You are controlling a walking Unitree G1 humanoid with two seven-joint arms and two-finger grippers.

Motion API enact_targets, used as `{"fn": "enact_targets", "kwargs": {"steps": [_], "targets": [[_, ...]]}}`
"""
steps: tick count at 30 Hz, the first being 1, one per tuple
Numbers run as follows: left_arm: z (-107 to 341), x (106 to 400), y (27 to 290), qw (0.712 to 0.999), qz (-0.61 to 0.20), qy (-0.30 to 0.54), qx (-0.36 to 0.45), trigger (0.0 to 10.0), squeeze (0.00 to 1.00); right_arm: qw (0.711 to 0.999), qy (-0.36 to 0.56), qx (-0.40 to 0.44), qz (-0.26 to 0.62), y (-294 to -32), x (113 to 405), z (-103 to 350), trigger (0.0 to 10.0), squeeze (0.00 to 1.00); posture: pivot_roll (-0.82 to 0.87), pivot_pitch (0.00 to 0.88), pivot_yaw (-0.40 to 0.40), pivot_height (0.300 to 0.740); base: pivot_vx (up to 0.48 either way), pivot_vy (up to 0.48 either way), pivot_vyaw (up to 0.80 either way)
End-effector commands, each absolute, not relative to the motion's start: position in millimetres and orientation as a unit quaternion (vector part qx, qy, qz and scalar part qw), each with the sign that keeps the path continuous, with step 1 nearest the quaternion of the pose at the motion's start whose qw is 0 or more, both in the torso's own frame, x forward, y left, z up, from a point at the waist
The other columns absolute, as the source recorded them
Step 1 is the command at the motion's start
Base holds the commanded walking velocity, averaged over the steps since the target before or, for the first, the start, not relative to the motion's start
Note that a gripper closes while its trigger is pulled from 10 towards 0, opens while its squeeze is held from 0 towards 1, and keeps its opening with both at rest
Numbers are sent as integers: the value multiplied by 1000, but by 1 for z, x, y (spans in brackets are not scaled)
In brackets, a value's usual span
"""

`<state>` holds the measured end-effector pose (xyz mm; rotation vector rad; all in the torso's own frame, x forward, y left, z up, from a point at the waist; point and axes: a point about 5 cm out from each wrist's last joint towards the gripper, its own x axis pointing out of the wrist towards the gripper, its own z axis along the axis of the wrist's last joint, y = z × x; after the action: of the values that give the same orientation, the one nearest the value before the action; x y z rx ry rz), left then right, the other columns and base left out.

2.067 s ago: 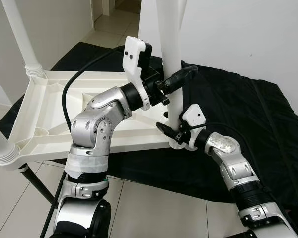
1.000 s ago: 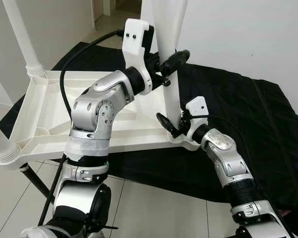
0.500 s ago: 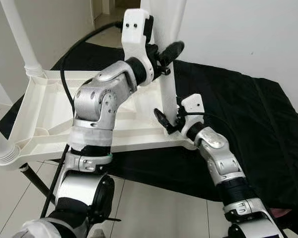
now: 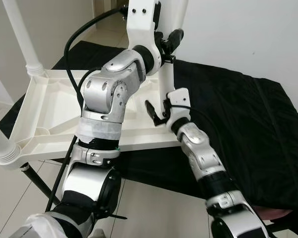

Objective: Building children table

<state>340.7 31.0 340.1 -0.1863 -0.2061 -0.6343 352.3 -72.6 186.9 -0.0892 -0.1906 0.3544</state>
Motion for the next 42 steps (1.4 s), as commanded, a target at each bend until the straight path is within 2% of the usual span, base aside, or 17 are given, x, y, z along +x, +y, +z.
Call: {"fn": "enact_targets", "kwargs": {"steps": [1,6,12,26,27,28,29,31,33,34,35,36,42], "targets": [[348,338,26,941,-311,-110,-80,10000,0,983,-84,-47,154,-78,355,183,10000,0,24,0,-64,740,0,0,0],[351,337,22,941,-304,-115,-88,10000,0,990,-85,-79,82,-76,362,187,10000,0,30,0,-74,740,0,0,0],[355,336,19,942,-301,-122,-84,10000,0,990,-82,-101,47,-73,363,185,10000,0,29,0,-78,740,0,0,0],[358,333,16,939,-308,-127,-82,10000,0,987,-89,-126,52,-60,362,184,10000,0,28,0,-84,740,0,0,0],[358,333,15,939,-309,-127,-82,10000,0,986,-92,-130,52,-60,362,185,9451,0,28,0,-84,740,0,0,0],[358,333,15,939,-309,-127,-82,10000,0,986,-92,-130,52,-60,362,185,9451,0,28,0,-84,740,0,0,0],[359,333,15,939,-310,-127,-81,10000,0,986,-94,-131,52,-60,362,186,6706,0,27,0,-84,740,0,0,0],[359,332,14,939,-310,-127,-81,10000,0,985,-96,-133,51,-60,362,186,6706,0,27,0,-84,740,0,0,0],[359,332,13,938,-312,-126,-80,10000,0,985,-96,-134,51,-60,362,187,4627,0,26,0,-82,740,0,0,0],[359,332,13,938,-312,-126,-80,10000,0,985,-96,-133,51,-60,362,187,4392,0,26,0,-83,740,0,0,0],[359,332,13,938,-312,-126,-80,10000,0,985,-95,-132,53,-59,362,187,667,0,27,0,-83,740,0,0,0],[359,332,13,938,-312,-126,-79,10000,0,986,-93,-129,53,-59,362,186,0,0,27,0,-83,740,0,0,0],[360,331,12,938,-313,-129,-75,10000,0,989,-74,-115,48,-60,363,182,0,0,31,0,-84,740,0,0,0]]}}
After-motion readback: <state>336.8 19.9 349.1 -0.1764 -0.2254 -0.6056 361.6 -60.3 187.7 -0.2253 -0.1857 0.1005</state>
